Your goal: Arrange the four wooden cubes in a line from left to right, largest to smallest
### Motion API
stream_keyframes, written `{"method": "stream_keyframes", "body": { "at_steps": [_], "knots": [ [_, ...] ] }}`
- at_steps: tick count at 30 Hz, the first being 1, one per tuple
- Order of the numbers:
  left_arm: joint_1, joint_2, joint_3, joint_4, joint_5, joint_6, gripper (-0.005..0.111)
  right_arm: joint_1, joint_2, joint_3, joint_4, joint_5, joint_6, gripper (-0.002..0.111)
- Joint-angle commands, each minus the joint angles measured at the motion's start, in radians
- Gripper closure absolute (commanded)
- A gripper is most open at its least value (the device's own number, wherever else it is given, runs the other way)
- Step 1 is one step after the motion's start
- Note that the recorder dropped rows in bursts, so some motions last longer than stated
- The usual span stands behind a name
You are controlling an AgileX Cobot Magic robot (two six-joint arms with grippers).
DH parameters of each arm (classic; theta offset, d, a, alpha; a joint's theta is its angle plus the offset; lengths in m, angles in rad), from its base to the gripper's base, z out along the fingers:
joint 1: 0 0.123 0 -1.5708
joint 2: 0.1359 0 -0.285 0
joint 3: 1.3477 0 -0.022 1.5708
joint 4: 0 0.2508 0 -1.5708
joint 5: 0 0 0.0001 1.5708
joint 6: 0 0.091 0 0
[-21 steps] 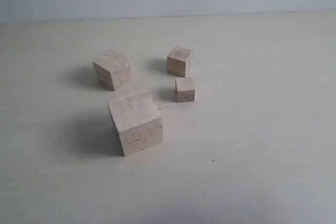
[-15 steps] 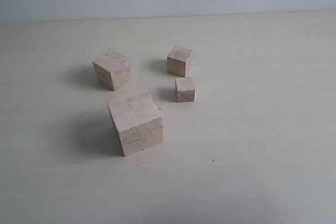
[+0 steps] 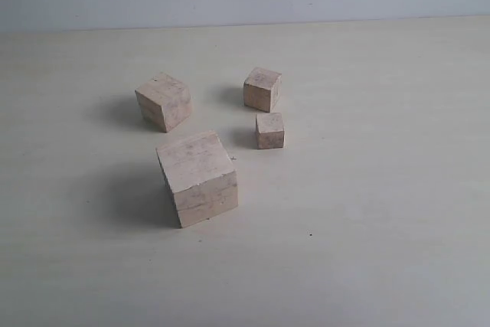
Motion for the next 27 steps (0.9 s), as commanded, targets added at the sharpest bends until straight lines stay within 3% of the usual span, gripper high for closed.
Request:
{"method": "stream_keyframes", "body": {
  "at_steps": [1,7,13,19,27],
  "knots": [
    [-0.004,-0.006,0.003,0.001,-0.011,-0.001,0.107,-0.005,-0.006,0.005,0.007,-0.139,0.004,0.108],
    [-0.004,-0.006,0.003,0.001,-0.011,-0.001,0.107,-0.005,-0.006,0.005,0.014,-0.335,0.012,0.108],
    [-0.004,-0.006,0.003,0.001,-0.011,-0.001,0.107,-0.005,0.048,-0.184,0.022,-0.178,0.052,0.108],
    [-0.004,-0.006,0.003,0.001,-0.011,-0.001,0.107,-0.003,0.314,-0.469,0.017,0.0,0.05,0.108],
    [-0.004,-0.006,0.003,0.001,-0.011,-0.001,0.107,0.236,0.71,-0.833,0.021,0.286,0.048,0.108]
  ]
}}
